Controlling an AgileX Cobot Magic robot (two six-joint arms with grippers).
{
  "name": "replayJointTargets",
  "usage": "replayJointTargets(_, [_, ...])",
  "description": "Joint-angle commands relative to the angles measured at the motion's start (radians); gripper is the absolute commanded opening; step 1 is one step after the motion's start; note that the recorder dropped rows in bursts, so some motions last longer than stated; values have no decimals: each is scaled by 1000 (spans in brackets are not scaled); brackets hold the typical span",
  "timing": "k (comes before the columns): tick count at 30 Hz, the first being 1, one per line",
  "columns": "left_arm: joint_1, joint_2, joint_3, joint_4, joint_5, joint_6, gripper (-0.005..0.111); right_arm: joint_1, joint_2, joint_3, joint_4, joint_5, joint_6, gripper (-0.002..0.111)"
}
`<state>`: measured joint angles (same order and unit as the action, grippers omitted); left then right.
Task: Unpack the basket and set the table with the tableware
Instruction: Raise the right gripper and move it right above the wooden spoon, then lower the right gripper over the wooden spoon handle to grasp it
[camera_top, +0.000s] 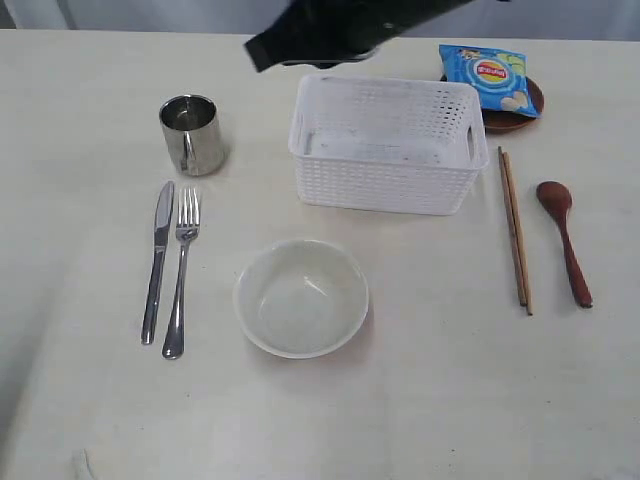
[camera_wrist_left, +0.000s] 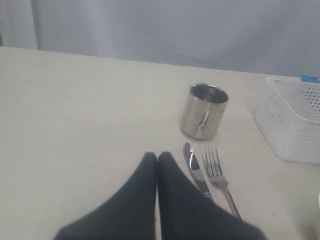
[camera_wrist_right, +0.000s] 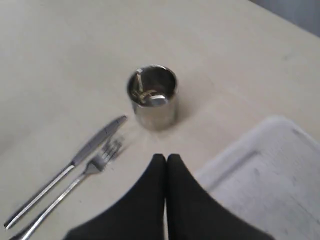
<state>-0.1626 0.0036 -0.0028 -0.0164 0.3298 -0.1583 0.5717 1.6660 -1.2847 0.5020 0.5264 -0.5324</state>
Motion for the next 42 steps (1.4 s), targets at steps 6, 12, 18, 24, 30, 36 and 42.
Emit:
replayJointTargets(6, [1,-4,3,-3,-11,1,0,-283,-19,12,-30,181,154,-1])
replayJointTargets(12, [1,-4,3,-3,-11,1,0,-373,-19,12,-175,223,263,-1])
replayJointTargets(18, [1,-4,3,-3,-11,1,0,-407,-19,12,-175,223,252,0])
replayJointTargets(24, [1,-4,3,-3,-11,1,0,-406,-19,12,-172,221,214,0])
replayJointTargets(30, [1,-4,3,-3,-11,1,0,-406,-19,12,-172,242,212,0])
replayJointTargets(36, [1,-4,3,-3,-11,1,0,-471,-19,12,-335,285,449,0])
replayJointTargets(42, [1,-4,3,-3,-11,1,0,-545,-19,49,-344,303,516,0])
